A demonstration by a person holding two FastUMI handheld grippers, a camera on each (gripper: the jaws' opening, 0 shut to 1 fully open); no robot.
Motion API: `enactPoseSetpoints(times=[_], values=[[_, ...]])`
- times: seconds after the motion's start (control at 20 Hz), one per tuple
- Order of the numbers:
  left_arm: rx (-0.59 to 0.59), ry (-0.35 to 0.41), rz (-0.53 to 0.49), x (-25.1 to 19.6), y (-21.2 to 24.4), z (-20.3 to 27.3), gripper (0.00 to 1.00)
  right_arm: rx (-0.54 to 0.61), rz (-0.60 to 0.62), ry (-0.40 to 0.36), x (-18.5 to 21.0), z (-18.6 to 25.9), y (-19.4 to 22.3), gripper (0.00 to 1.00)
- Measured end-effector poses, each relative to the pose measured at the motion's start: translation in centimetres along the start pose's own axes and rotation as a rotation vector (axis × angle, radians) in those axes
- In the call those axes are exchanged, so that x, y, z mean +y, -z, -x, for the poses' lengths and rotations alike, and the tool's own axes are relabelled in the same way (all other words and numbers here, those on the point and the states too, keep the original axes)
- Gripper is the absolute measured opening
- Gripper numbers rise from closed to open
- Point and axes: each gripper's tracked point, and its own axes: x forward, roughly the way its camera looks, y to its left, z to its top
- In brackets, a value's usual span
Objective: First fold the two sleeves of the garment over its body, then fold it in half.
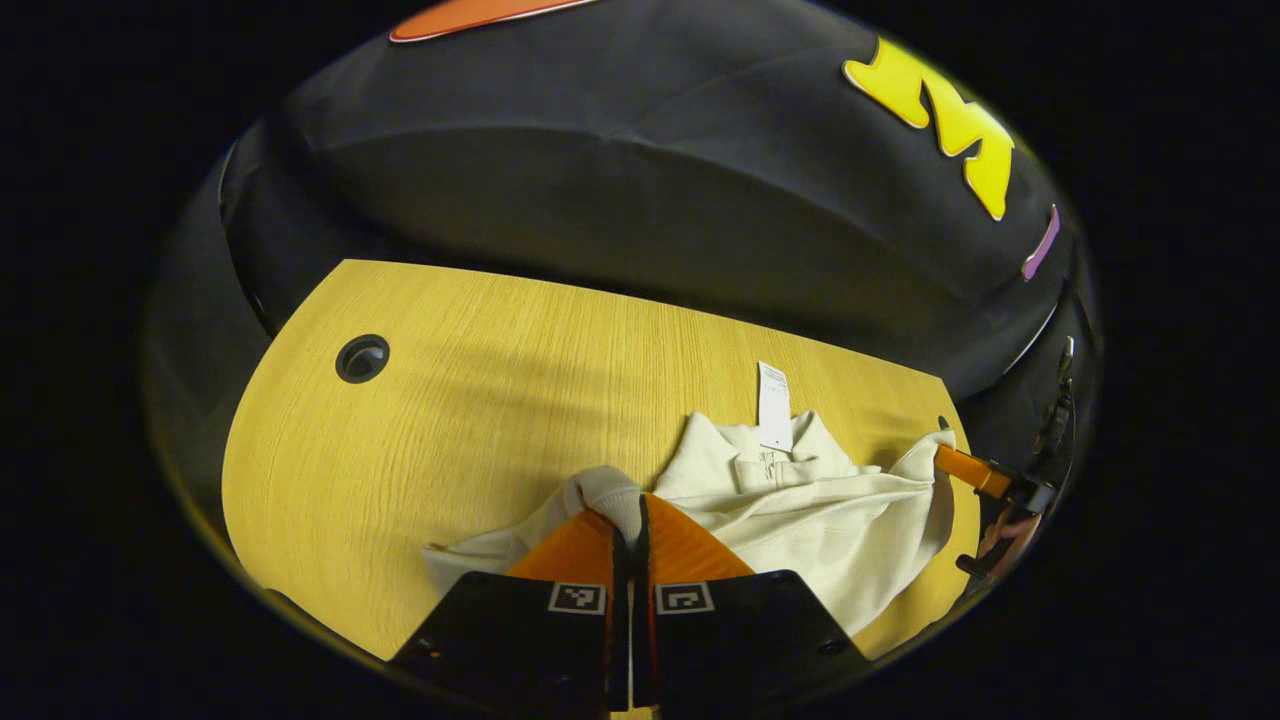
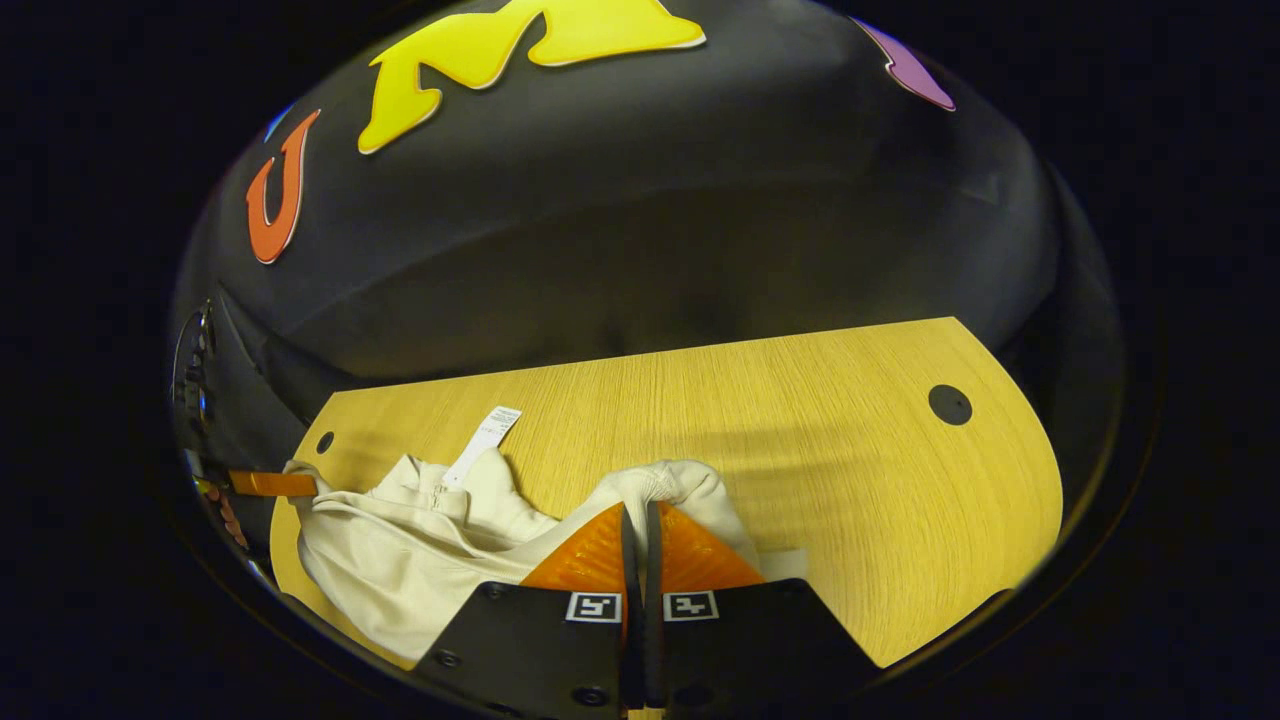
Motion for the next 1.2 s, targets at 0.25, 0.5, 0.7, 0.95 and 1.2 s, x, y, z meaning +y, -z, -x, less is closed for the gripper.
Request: enactPoseSetpoints(times=[0.25,0.5,0.7,0.95,1.2], values=[[-0.020,0.022,0.026,-0.7,-0.3,-0.4,0.16,-0.016,0.025,0.000,0.2,-0.1,0.0,0.13],[-0.055,0.013,0.009,-1.1,-1.1,0.2,0.76,-0.085,0.061,0.011,0.1,1.7,-1.4,0.43],[-0.122,0.002,-0.002,-1.7,-2.3,2.0,0.88,-0.144,0.071,0.022,0.3,3.8,-2.8,0.71],[-0.178,-0.021,-0.041,-2.5,-3.0,5.1,0.99,-0.203,0.069,0.037,0.9,7.2,-3.6,0.81],[-0.255,-0.001,-0.058,-4.9,-3.8,9.9,0.99,-0.278,0.082,0.047,1.5,12.6,-4.8,0.94]])
